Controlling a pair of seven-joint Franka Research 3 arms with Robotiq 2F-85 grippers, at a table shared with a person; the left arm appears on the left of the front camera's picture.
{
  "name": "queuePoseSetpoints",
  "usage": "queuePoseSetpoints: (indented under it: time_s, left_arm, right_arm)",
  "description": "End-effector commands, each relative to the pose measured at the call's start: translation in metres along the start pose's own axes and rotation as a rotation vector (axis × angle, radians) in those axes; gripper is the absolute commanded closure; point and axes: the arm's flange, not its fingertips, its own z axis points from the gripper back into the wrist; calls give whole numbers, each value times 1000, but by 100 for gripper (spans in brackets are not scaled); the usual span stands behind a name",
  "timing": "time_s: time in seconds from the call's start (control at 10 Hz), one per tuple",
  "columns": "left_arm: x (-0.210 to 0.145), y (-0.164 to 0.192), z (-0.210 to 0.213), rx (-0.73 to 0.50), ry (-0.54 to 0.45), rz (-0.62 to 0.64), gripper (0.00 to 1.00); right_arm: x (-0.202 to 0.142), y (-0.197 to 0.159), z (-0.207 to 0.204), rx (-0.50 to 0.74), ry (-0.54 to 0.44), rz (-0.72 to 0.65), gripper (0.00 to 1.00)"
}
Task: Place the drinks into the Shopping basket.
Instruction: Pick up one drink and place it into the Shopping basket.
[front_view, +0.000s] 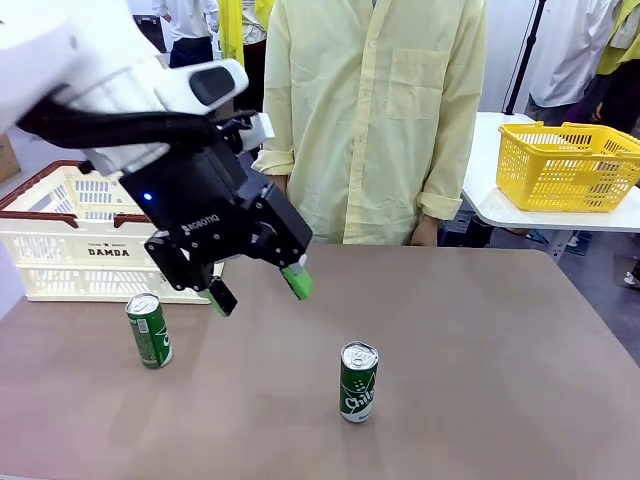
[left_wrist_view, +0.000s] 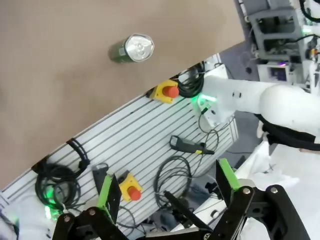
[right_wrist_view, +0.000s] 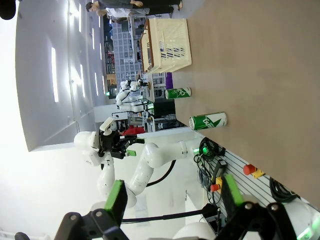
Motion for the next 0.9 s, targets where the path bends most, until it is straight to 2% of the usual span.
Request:
queuePoseSetpoints:
  time_s: [0.0, 0.2, 0.3, 0.4, 0.6, 0.8]
  left_arm:
    - [-6, 8, 19, -54, -18, 39, 0]
    - [0, 2, 6, -21, -4, 6, 0]
    - [0, -6, -14, 66, -32, 101, 0]
    - [5, -25, -45, 137, -57, 153, 0]
    - [15, -59, -104, 245, -50, 166, 0]
    - [25, -80, -154, 336, -128, 205, 0]
  right_arm:
    - [-3, 5, 2, -9, 10, -15, 0]
    - [-3, 5, 2, -9, 10, -15, 0]
    - [-3, 5, 2, -9, 10, -15, 0]
    - [-3, 5, 2, -9, 10, -15, 0]
    - [-3, 5, 2, -9, 10, -15, 0]
    - [-3, 5, 2, -9, 10, -15, 0]
